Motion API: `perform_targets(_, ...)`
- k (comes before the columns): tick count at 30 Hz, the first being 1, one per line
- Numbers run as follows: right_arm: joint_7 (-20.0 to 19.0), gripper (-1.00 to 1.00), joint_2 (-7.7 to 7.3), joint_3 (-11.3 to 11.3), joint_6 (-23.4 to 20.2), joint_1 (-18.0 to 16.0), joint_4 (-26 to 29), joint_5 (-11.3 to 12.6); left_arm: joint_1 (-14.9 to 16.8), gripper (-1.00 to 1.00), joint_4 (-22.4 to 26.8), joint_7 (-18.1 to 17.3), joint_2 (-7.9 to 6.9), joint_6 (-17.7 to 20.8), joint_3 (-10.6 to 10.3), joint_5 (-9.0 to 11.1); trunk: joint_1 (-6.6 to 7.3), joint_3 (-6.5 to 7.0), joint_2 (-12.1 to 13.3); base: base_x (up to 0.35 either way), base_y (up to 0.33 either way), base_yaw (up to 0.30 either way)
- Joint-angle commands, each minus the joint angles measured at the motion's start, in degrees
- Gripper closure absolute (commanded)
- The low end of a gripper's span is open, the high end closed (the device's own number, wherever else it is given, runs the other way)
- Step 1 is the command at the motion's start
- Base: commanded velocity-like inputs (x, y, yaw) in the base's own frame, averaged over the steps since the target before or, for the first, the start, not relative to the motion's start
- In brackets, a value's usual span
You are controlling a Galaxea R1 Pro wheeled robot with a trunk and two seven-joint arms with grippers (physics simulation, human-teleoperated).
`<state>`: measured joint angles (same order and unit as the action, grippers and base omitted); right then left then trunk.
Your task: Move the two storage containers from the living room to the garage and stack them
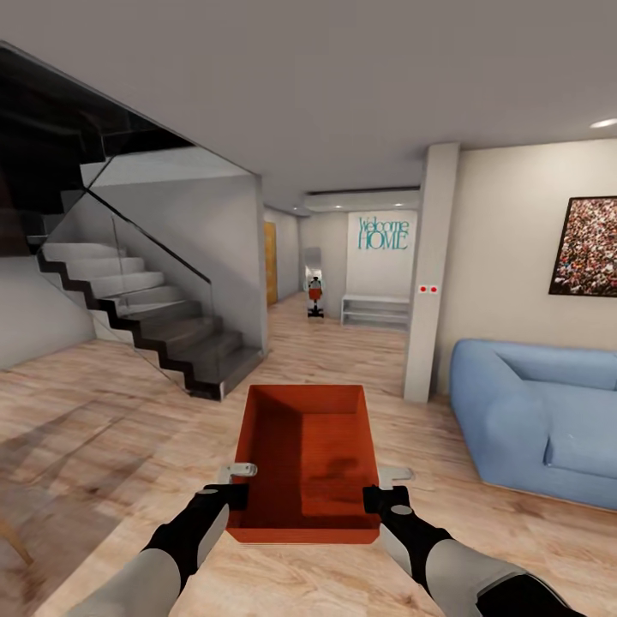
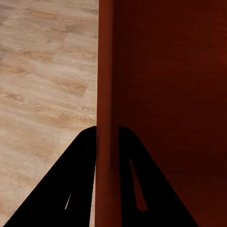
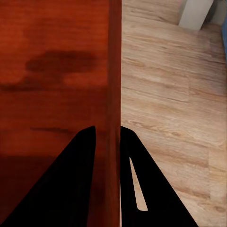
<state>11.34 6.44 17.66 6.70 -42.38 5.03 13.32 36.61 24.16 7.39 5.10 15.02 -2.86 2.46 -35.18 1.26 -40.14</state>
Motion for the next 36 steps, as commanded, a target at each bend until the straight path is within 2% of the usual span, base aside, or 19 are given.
perform_targets(1, -0.2, 1.00, 0.01, -0.2, 0.1, 0.0, 0.0, 0.7, 0.0, 1.00, 0.3, 0.9, -0.69, 0.4, 2.2, -1.3, -0.05, -0.01, 0.0, 0.322, 0.000, 0.000)
perform_targets(30, -0.2, 1.00, -0.03, -0.2, 0.1, 0.0, 0.0, 0.7, 0.0, 1.00, 0.3, 0.9, -0.90, 0.4, 2.2, -1.3, -0.05, -0.01, 0.0, 0.322, 0.000, -0.001)
perform_targets(36, -0.2, 1.00, 0.00, -0.2, 0.1, 0.0, -0.1, 0.7, 0.0, 1.00, 0.3, 0.9, -0.93, 0.4, 2.2, -1.3, -0.05, -0.01, 0.0, 0.323, 0.000, -0.192)
